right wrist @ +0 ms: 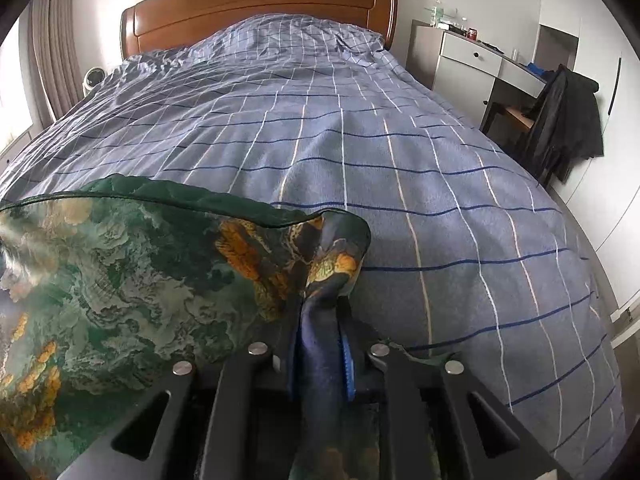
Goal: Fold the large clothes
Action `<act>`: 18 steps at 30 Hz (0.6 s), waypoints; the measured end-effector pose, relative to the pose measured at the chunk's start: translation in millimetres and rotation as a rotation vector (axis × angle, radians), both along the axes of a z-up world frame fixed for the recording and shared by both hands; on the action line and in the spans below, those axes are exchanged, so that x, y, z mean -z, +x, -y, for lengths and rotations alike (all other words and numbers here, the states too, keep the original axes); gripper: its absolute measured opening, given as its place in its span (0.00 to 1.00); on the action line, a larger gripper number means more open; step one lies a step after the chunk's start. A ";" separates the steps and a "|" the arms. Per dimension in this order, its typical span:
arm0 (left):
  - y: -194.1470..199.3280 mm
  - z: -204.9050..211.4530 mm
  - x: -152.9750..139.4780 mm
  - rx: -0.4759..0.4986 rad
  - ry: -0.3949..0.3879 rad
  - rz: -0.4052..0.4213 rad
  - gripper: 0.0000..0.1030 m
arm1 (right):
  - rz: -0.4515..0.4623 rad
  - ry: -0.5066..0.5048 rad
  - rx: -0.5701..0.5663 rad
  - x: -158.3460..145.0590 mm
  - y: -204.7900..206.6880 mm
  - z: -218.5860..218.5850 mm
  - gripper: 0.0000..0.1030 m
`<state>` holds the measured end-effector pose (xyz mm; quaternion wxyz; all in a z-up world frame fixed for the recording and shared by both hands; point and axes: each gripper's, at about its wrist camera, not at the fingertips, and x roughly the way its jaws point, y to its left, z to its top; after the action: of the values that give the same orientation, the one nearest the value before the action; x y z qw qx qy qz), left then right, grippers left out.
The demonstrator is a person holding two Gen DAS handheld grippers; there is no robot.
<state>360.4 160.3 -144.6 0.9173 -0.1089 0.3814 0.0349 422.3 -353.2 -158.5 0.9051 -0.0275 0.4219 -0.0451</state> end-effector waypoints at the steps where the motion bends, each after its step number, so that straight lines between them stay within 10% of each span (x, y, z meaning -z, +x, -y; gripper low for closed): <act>1: -4.2 -3.5 -6.6 -0.001 -0.022 0.004 0.85 | -0.003 0.006 0.000 -1.3 -0.1 1.0 0.20; 4: -20.5 -11.3 -26.0 0.009 -0.077 0.034 0.89 | -0.024 0.041 -0.001 -9.0 0.8 6.9 0.24; 8: -42.2 -8.6 -46.8 0.051 -0.062 0.069 0.90 | -0.047 0.110 0.006 -33.9 -1.4 21.2 0.68; 18: -6.7 50.7 -52.5 0.218 0.102 0.050 0.93 | 0.094 0.071 -0.200 -101.1 -41.1 -23.6 0.72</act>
<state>353.6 109.6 -92.1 0.9292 -0.0207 0.3658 -0.0483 381.2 -329.7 -57.4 0.9242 -0.0354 0.3756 0.0591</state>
